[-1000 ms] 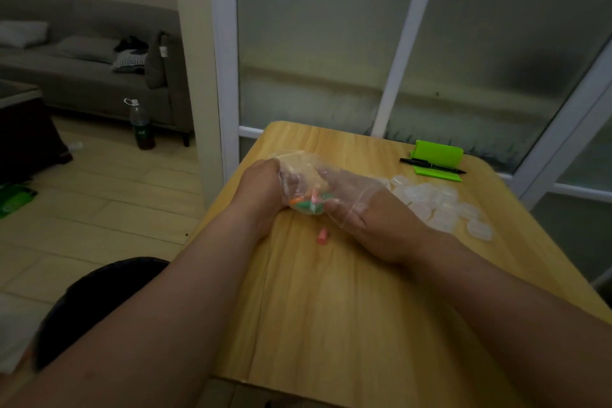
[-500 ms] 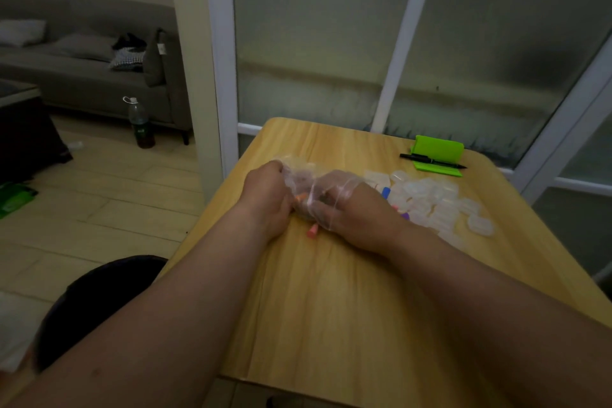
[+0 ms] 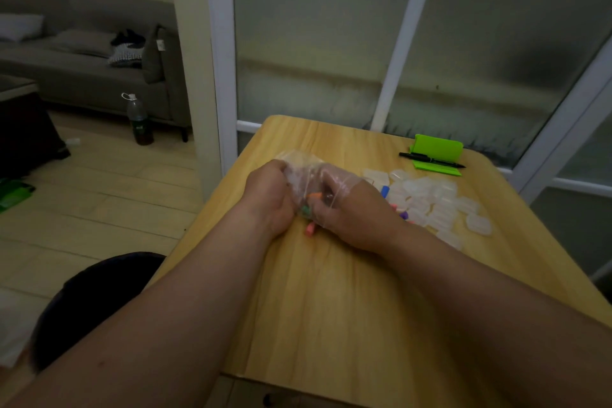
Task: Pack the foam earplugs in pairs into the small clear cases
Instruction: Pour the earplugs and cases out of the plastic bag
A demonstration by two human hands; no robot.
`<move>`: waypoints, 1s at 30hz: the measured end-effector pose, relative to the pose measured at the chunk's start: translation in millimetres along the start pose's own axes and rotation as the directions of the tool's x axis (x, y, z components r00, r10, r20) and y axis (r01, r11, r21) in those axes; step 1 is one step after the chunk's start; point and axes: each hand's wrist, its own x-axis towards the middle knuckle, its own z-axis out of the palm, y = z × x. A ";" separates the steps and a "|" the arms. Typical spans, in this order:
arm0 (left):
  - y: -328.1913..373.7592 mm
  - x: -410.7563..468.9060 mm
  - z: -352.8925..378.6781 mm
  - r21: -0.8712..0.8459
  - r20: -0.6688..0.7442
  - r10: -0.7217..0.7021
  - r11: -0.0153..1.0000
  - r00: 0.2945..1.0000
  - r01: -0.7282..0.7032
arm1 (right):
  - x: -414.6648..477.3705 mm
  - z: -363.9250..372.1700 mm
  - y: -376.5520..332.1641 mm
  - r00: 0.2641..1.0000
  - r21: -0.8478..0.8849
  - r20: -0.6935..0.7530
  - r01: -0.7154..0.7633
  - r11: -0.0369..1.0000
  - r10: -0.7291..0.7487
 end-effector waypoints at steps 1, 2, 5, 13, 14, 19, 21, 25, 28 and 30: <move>-1.1 2.0 -0.7 -0.008 0.002 0.000 1.000 1.000 0.000 | 0.1 -0.2 -2.4 1.000 -0.004 0.019 0.018 1.000 -0.017; -1.7 3.3 -0.8 -0.010 0.002 -0.004 1.000 1.000 0.004 | 0.8 0.8 -2.3 0.998 -0.023 0.042 0.036 0.999 -0.035; -1.6 2.2 1.3 -0.010 -0.005 0.011 1.000 1.000 -0.011 | 6.2 4.9 -0.8 0.993 -0.159 0.096 0.081 0.984 -0.066; 4.3 5.9 -7.2 0.036 -0.046 0.042 0.999 0.998 -0.040 | 14.1 -13.2 -16.8 0.955 -0.338 0.297 0.084 0.938 0.021; 4.7 5.2 -7.1 0.047 -0.054 0.047 0.998 0.997 -0.045 | 16.1 -14.0 -17.3 0.951 -0.343 0.308 0.069 0.937 0.042; 5.9 6.6 -9.2 0.054 -0.076 0.064 0.997 0.995 -0.060 | 15.5 -15.4 -11.3 0.949 -0.199 0.314 0.054 0.978 0.012; 6.0 5.1 -9.0 0.070 -0.075 0.068 0.996 0.995 -0.063 | 11.7 -11.2 -8.8 0.953 -0.195 0.303 0.075 0.978 -0.013; 5.4 4.0 -8.9 0.050 -0.059 0.066 0.997 0.996 -0.063 | 12.8 -5.7 -3.1 0.961 -0.261 0.276 0.109 0.959 -0.034; 3.7 4.7 -8.1 0.037 -0.051 0.064 0.997 0.997 -0.063 | 13.6 -6.1 3.2 0.960 -0.203 0.270 0.130 0.971 -0.072; 2.8 6.4 -8.2 0.049 -0.060 0.072 0.996 0.996 -0.070 | 13.6 -5.3 6.4 0.955 -0.197 0.289 0.124 0.973 -0.063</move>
